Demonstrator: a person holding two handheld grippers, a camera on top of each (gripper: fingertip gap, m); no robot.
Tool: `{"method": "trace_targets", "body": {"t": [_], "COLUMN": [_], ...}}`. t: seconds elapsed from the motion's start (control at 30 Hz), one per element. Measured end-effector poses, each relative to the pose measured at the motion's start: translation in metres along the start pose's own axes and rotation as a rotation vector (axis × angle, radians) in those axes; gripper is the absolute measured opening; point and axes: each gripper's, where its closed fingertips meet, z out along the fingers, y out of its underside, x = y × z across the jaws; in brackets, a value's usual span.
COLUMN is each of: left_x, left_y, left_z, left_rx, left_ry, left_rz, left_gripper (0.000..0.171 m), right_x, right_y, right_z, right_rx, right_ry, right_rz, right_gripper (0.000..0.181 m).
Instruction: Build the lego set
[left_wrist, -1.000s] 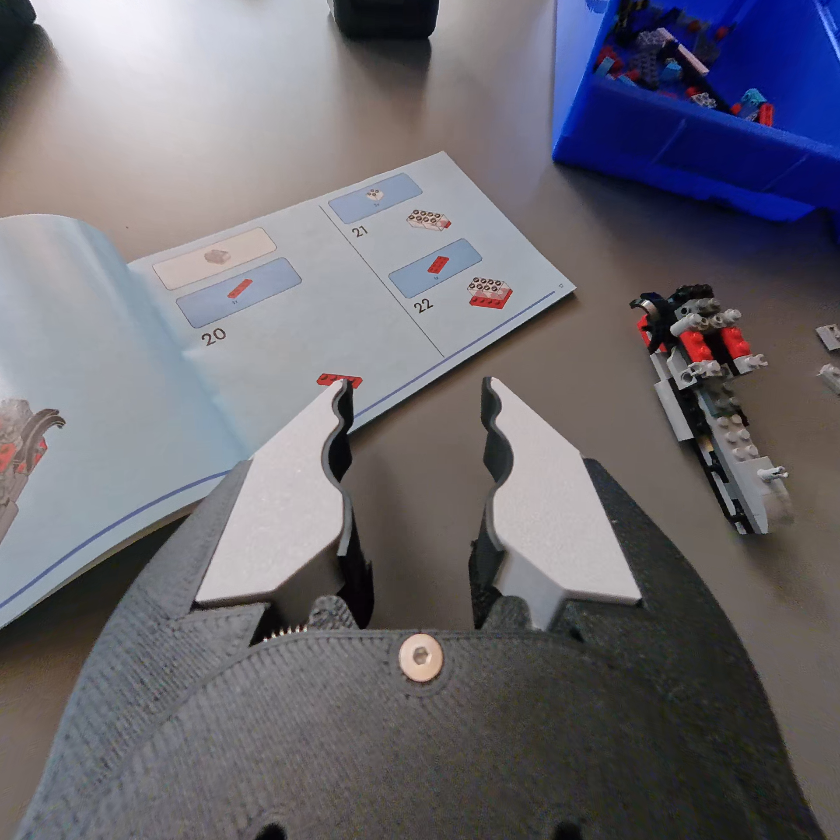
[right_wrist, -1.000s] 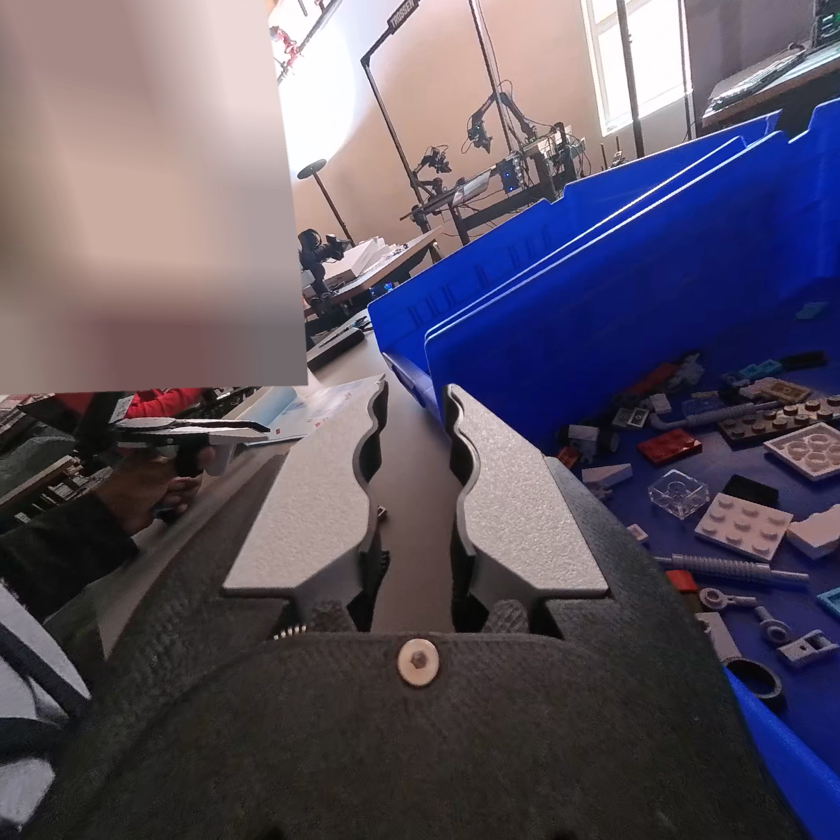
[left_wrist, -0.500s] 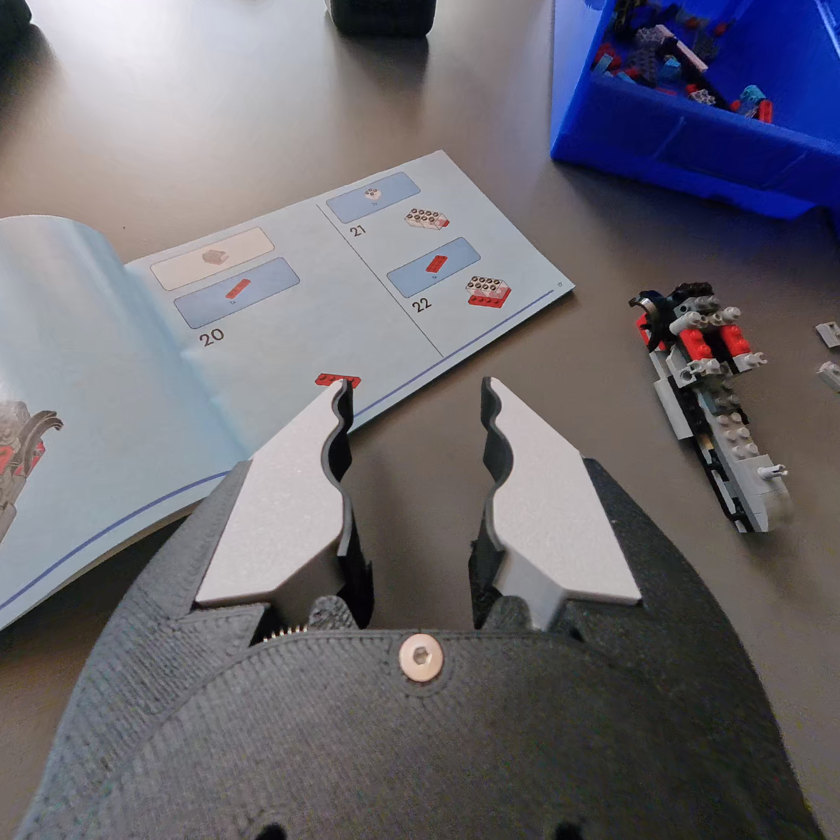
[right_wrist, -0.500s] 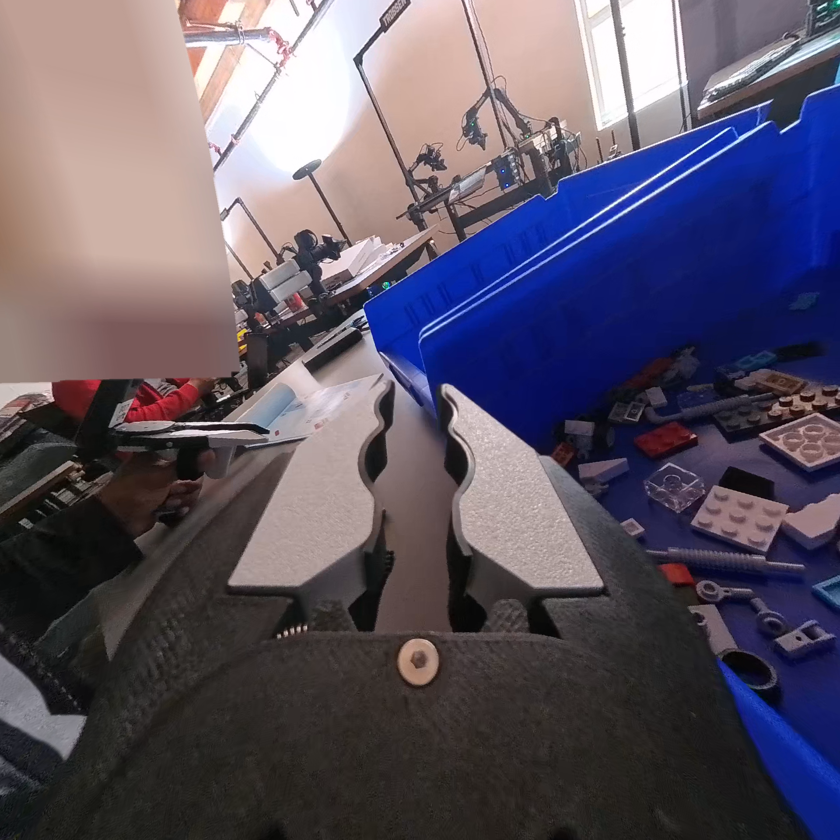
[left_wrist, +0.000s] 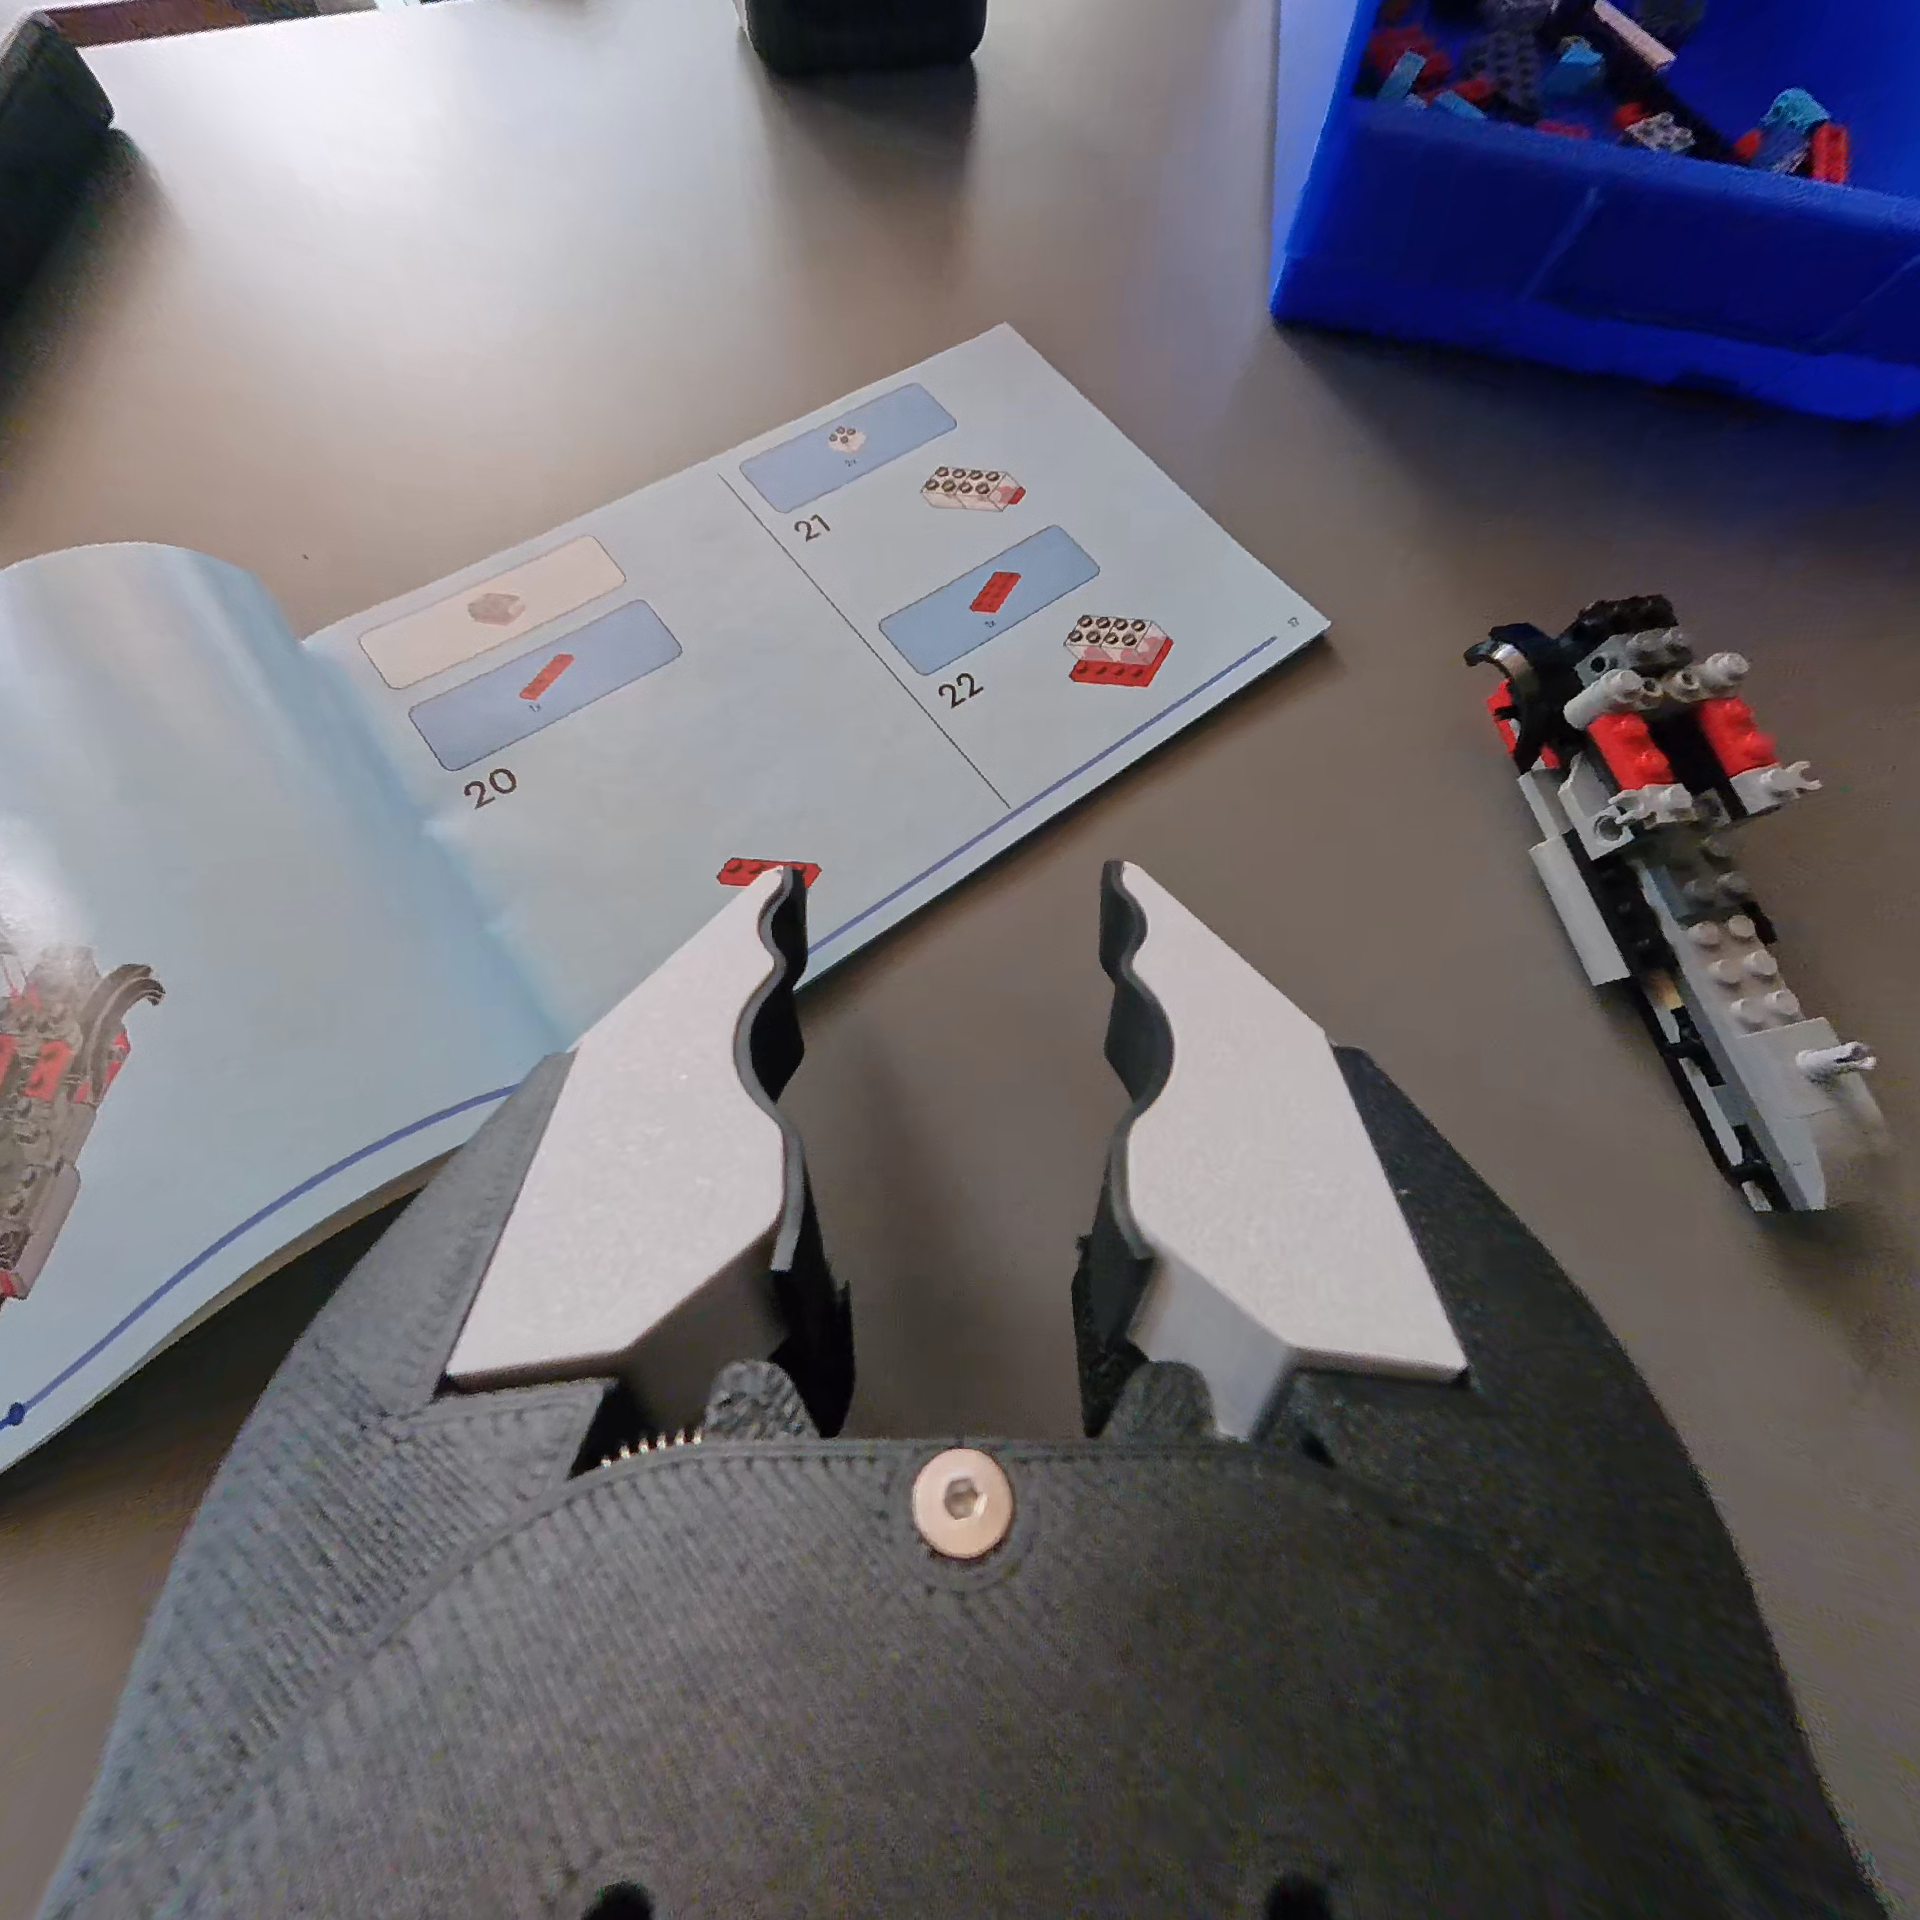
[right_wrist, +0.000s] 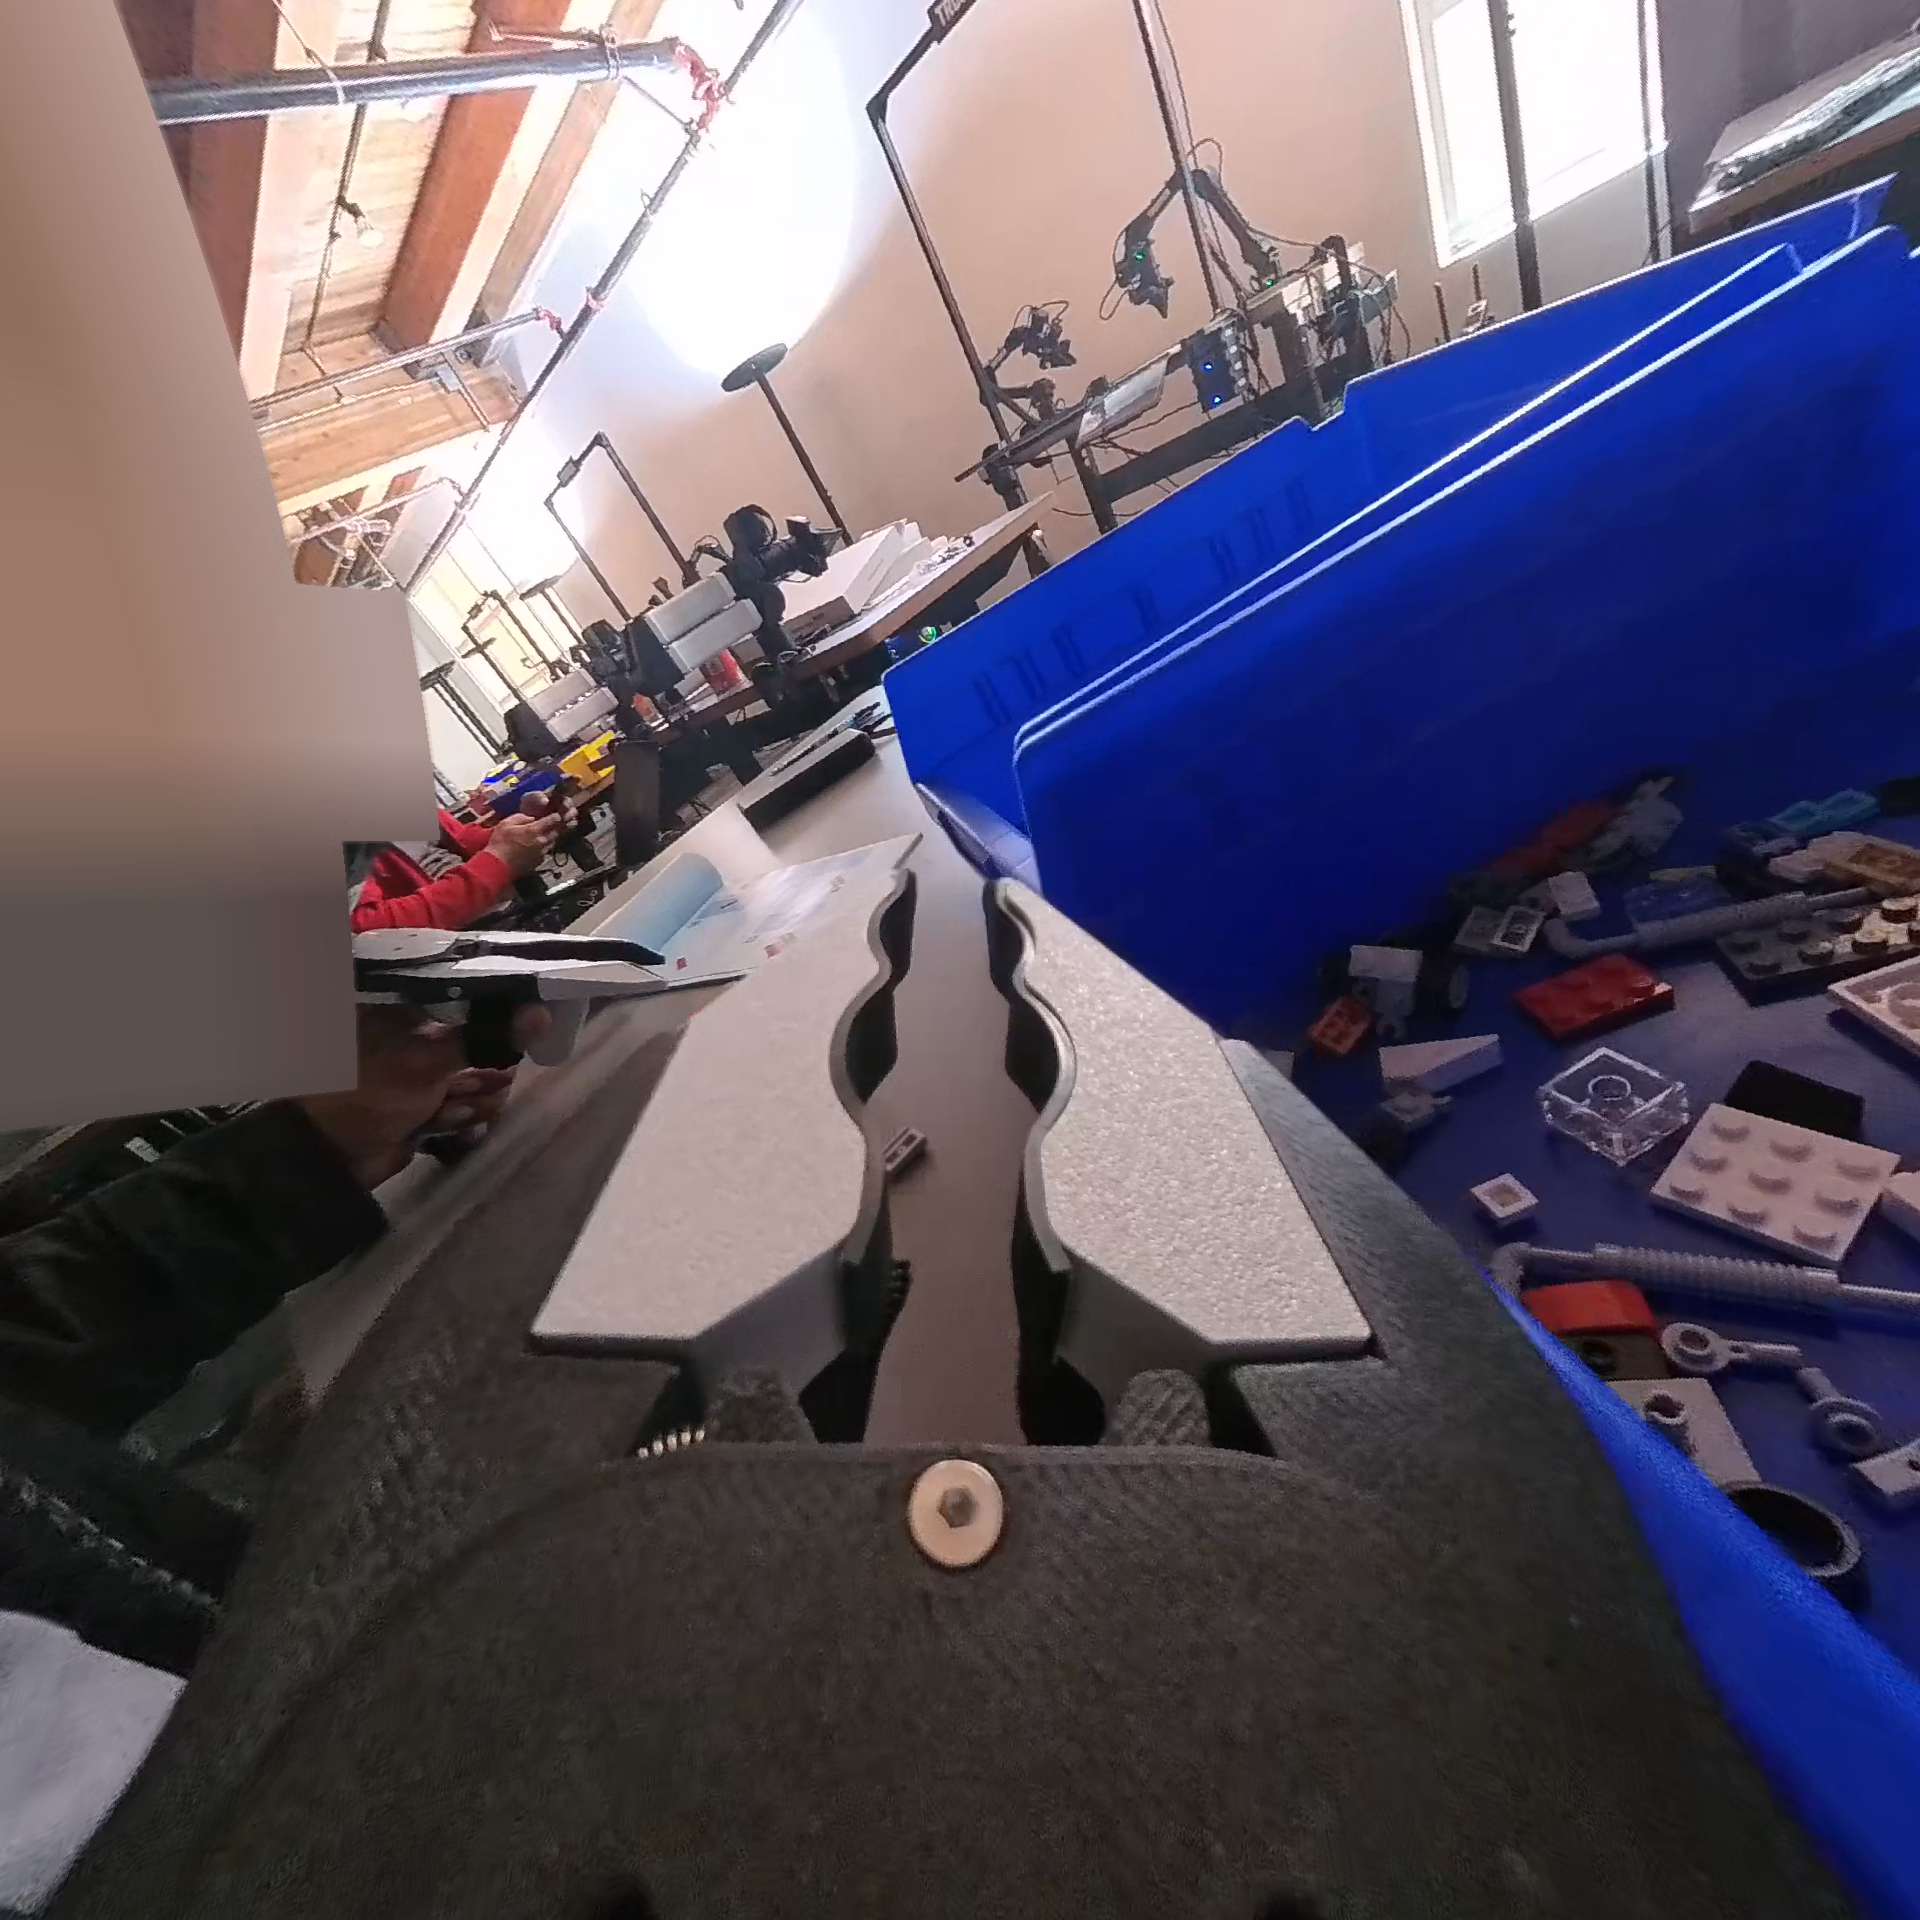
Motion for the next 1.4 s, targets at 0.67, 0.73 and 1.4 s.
{"method": "trace_targets", "body": {"t": [0.67,0.73,1.4], "left_x": [-0.003,-0.002,0.011], "left_y": [0.005,0.006,-0.001], "left_z": [0.004,0.005,-0.002], "left_rx": [-0.046,-0.054,0.016], "left_ry": [-0.074,-0.072,-0.003], "left_rz": [0.049,0.058,0.115], "left_gripper": [0.058,0.059,0.059], "right_x": [-0.018,-0.024,0.23], "right_y": [-0.012,-0.019,-0.059], "right_z": [-0.02,-0.031,-0.218], "right_rx": [0.1,0.123,-1.249], "right_ry": [-0.127,-0.21,0.62], "right_rz": [0.045,0.083,-0.186], "right_gripper": [0.014,0.019,0.02]}}
